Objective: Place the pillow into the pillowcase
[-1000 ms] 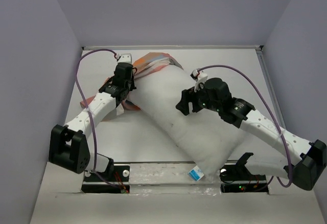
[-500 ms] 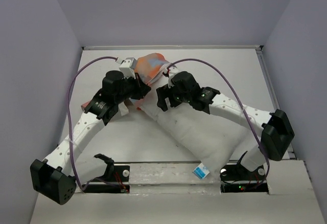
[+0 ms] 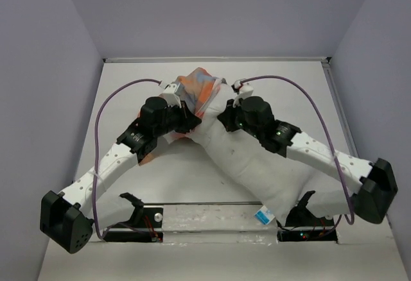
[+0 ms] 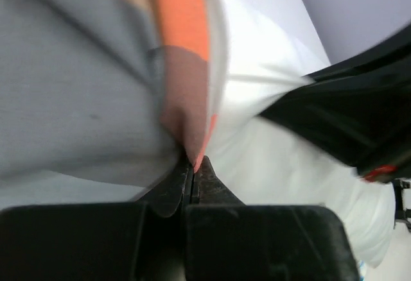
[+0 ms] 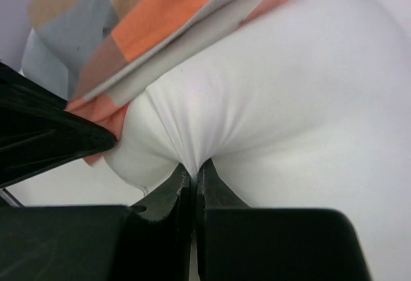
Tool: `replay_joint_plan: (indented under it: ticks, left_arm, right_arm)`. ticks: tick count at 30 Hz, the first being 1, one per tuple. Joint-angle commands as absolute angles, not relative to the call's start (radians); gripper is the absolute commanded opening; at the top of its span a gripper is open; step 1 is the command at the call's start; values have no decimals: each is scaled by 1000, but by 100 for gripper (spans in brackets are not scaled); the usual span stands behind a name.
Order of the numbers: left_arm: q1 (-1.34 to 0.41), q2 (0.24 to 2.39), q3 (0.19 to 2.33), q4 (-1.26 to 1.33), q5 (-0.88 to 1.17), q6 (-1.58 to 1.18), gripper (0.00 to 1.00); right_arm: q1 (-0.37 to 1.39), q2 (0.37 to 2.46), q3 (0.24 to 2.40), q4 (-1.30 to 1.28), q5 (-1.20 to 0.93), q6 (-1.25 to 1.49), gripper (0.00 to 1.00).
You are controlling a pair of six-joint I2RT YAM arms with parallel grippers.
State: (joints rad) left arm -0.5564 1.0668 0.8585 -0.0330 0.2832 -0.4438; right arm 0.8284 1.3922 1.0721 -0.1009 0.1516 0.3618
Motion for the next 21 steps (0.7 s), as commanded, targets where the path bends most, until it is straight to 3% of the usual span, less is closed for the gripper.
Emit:
replay_joint_plan:
  ticks: [1,4,8,12,15,17,18,19,21]
  left_arm:
    - [-580,1052,853,51,339,-478,0]
    - [-659,1114,957,83,351,-500,0]
    - [-801,1140,1089,150,371,-573,0]
    - [-831,1052,990,302,451,-719,0]
    - [-831,1017,844,371,506,-791,2]
    - [-830,1044,825,347,518,-790,18]
    - [-830,1058,828,325,525,-779,33]
    - [-830,1068,837,252,494,-728,68]
    - [-821,1043,863,158,383,-658,91]
  right_arm:
    - [818,1061,1031,138,389,367,0]
    - [818,979,990,155,471,319,0]
    - [818,1180,979,133,420,359,0]
    - [763,1362,974,147,307,414,0]
    - [697,1290,916,179,235,433,0]
    - [637,1240,894,166,200,422,0]
    - [623,1212,888,155,190,416,0]
    - [609,1163,881,126,193,401,0]
    - [598,1134,881,94,190,385,0]
